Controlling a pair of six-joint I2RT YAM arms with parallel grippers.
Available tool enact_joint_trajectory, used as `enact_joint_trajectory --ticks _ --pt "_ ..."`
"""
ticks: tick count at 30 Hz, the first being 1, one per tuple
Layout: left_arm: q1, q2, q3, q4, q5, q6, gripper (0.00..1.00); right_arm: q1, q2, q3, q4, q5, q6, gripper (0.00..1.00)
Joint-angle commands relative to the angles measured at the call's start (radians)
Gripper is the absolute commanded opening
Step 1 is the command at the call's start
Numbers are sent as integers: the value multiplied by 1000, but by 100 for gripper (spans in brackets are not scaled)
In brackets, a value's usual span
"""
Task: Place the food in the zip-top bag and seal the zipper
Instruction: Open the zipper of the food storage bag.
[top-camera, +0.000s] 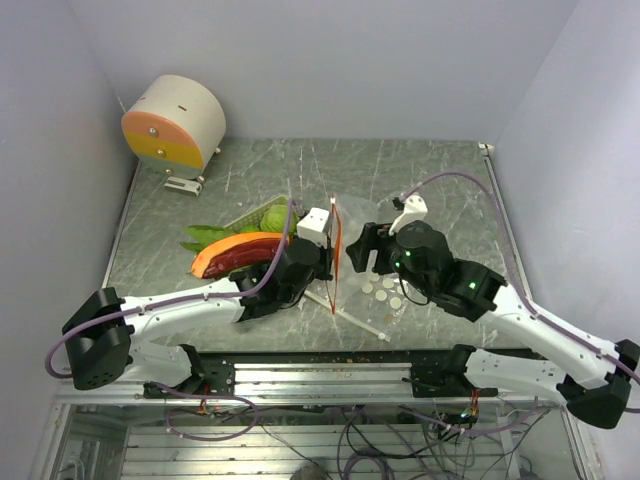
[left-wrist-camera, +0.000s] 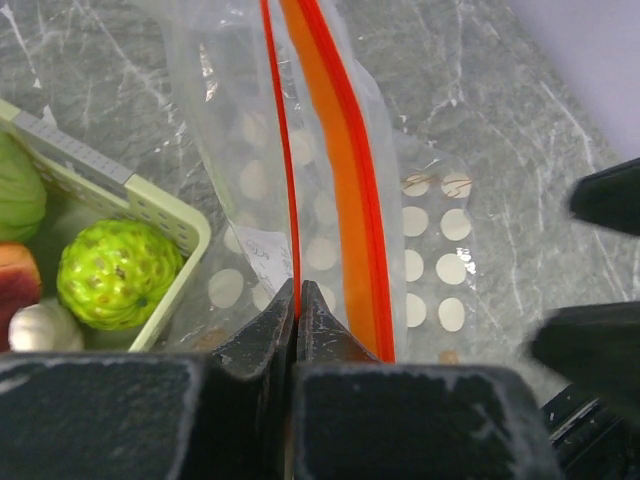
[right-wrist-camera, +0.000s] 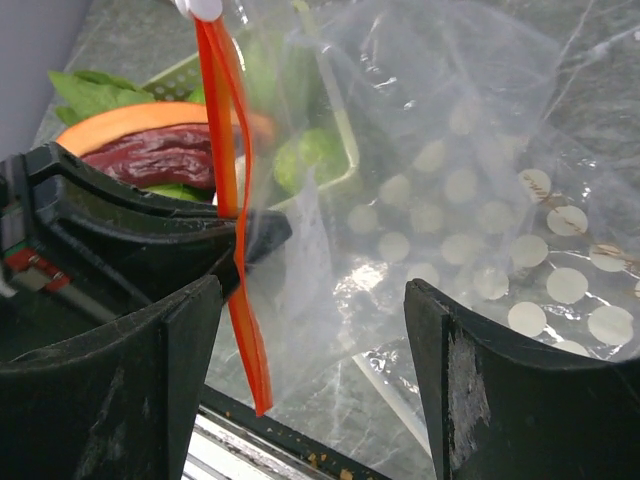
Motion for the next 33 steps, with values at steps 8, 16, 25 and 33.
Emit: enact_joint_trajectory --ticks 8,16,25,33 --pt "-55 -9 51 18 -50 0 7 40 110 48 107 57 16 73" --pt "-63 -90 7 47 -31 1 7 49 142 38 67 173 75 67" --pt "-70 -141 -28 85 18 -7 7 68 189 50 37 279 118 64" --pt "-74 -203 -13 12 -28 19 7 70 226 52 -67 393 172 33"
